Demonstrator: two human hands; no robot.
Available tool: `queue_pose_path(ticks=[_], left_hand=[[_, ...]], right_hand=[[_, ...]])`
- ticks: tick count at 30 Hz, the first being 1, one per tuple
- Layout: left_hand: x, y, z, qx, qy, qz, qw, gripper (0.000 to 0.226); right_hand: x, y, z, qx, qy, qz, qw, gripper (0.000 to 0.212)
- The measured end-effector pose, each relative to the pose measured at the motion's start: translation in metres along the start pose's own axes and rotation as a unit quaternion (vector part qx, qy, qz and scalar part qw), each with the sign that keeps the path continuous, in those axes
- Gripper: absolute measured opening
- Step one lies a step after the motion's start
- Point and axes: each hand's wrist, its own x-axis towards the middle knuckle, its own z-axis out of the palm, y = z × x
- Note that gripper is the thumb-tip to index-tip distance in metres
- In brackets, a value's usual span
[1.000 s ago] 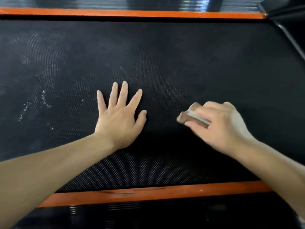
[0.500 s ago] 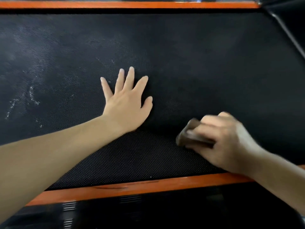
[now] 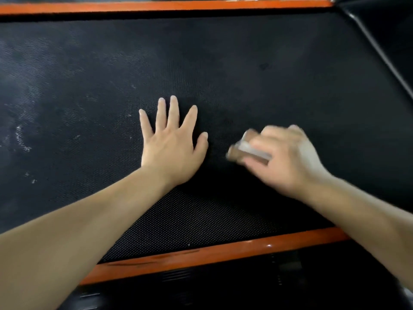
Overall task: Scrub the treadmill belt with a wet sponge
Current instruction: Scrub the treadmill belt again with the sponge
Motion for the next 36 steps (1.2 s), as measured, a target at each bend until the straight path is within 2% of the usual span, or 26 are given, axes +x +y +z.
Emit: queue_pose_path(ticks=[3,4,7,9,12,14,16,19,21,24,25,26,29,30,32,35,36], left_hand=[[-0.001,0.000,0.001,0.000,-0.002,-0.003,1.000,0.068],[-0.001,0.000,0.001,0.000,0.003,-0.004,1.000,0.068],[-0.002,0.000,0.002,-0.003,0.017,0.002,1.000,0.071],[-0.001,0.000,0.002,-0.004,0.020,0.001,1.000,0.073],[0.000,0.000,0.002,-0.004,0.021,-0.003,1.000,0.073],[0.000,0.000,0.003,-0.007,0.021,-0.002,1.000,0.073],[0.000,0.000,0.003,-0.006,0.023,-0.002,1.000,0.073],[0.001,0.001,0.003,-0.003,0.022,-0.003,1.000,0.074],[0.002,0.001,0.002,-0.001,0.020,-0.003,1.000,0.074],[0.002,0.002,0.002,-0.001,0.020,-0.001,1.000,0.074],[0.002,0.002,0.002,-0.001,0.021,0.000,1.000,0.073],[0.001,0.001,0.001,0.000,0.021,0.001,1.000,0.073],[0.002,0.001,0.001,0.006,0.018,0.000,1.000,0.072],[0.002,0.002,0.001,0.005,0.018,0.000,1.000,0.072],[0.002,0.002,0.001,0.005,0.019,0.001,1.000,0.073],[0.002,0.002,0.000,0.007,0.015,0.003,1.000,0.074],[0.002,0.002,0.000,0.007,0.013,0.005,1.000,0.074]], right_hand=[[0.031,0.021,0.005,0.009,0.014,0.128,0.992,0.035],[0.031,0.018,0.007,0.019,0.018,0.119,0.993,0.031],[0.010,-0.010,0.011,0.038,0.001,0.013,0.999,0.029],[0.014,-0.001,0.012,0.034,-0.003,-0.006,0.999,0.033],[0.065,0.040,0.013,-0.010,0.022,0.094,0.995,0.038],[0.087,0.050,0.015,0.003,0.020,0.157,0.987,0.042],[0.085,0.034,0.020,0.024,0.020,0.116,0.993,0.048],[0.067,0.015,0.022,0.050,-0.019,0.016,0.998,0.043],[0.091,0.035,0.024,0.016,-0.009,0.024,1.000,0.040],[0.144,0.065,0.031,-0.021,0.019,0.136,0.990,0.043],[0.152,0.063,0.037,-0.024,0.022,0.150,0.988,0.042],[0.155,0.056,0.043,-0.028,0.017,0.135,0.990,0.041],[0.144,0.029,0.048,0.025,-0.019,0.015,0.999,0.039],[0.148,0.032,0.044,0.042,-0.030,0.009,0.999,0.036],[0.178,0.051,0.042,0.018,-0.013,0.061,0.998,0.029],[0.229,0.083,0.045,-0.029,0.029,0.219,0.975,0.031],[0.236,0.080,0.049,-0.037,0.027,0.216,0.975,0.032]])
